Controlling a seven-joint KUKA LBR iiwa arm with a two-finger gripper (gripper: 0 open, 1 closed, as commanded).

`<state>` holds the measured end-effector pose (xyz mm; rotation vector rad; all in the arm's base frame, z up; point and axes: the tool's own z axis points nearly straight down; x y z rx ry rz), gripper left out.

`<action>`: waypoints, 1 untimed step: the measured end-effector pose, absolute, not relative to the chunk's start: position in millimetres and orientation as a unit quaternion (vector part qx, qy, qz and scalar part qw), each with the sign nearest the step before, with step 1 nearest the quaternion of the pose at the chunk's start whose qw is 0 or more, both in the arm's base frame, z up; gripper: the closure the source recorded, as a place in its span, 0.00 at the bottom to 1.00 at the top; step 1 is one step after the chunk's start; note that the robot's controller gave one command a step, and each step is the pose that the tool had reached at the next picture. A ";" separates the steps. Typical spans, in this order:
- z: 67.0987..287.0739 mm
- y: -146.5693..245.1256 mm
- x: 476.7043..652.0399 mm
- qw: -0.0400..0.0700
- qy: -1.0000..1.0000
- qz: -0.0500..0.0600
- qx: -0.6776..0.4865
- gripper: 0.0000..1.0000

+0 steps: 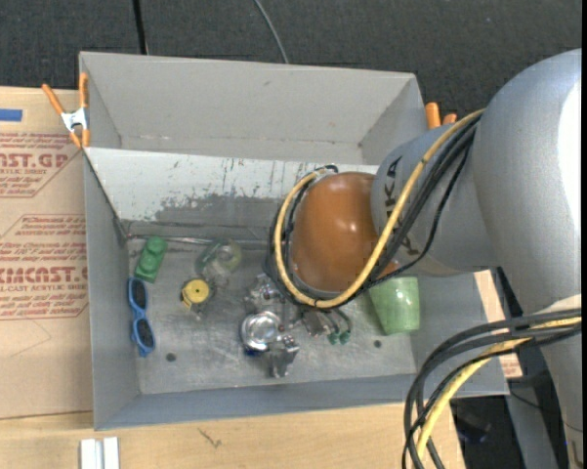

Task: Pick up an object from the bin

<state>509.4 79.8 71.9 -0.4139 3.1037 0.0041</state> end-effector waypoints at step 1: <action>73.4 80.8 511.0 0.003 0.991 0.001 -0.132 0.00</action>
Offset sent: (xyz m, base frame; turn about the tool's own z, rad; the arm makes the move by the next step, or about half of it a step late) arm 0.0000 0.0000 0.0000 0.0000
